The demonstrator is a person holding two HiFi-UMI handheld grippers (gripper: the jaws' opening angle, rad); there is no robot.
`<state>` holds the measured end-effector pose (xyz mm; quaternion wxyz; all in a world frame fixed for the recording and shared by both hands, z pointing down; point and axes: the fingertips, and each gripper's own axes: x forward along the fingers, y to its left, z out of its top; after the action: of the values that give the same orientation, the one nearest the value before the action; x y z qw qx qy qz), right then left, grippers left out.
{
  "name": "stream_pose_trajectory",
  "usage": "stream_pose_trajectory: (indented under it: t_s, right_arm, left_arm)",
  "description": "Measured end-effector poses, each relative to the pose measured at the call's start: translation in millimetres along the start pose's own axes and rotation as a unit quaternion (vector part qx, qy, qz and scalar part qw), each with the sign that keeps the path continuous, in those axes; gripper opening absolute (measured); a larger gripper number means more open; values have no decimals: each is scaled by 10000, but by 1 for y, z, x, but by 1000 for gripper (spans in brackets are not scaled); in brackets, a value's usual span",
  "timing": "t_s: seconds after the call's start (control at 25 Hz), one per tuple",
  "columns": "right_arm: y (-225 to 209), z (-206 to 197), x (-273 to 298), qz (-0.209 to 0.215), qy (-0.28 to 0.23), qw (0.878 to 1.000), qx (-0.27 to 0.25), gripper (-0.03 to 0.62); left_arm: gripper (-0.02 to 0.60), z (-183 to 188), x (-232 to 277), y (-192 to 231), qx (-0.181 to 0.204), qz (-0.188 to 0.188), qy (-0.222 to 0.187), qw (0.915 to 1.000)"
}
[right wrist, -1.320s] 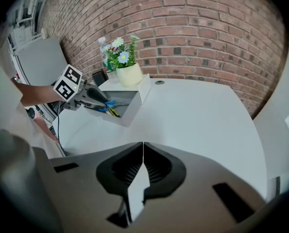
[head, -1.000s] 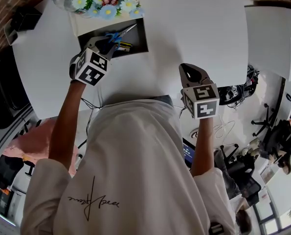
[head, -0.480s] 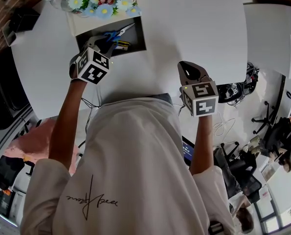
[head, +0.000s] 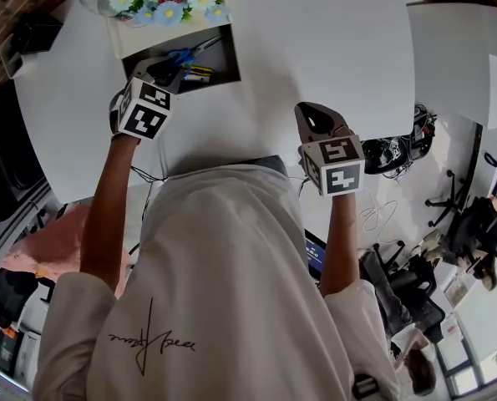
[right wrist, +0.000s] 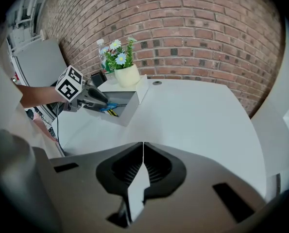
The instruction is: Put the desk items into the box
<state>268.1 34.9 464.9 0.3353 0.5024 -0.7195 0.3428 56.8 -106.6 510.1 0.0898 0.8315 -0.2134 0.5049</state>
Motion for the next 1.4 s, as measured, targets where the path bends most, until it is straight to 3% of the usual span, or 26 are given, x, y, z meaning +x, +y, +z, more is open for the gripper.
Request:
stream_pose_trajectory:
  t_s: [0.2, 0.6, 1.4]
  right_arm:
    - [5, 1, -2, 13, -51, 10000, -24, 28]
    - [16, 8, -5, 6, -150, 9998, -126, 28]
    - [57, 21, -7, -29, -358, 9988, -319, 28]
  left_arm:
    - [92, -2, -7, 3, -556, -43, -182, 9983]
    - [91, -6, -27, -3, -1232, -271, -575, 9903]
    - [66, -32, -82, -23, -1761, -215, -1133, 9776]
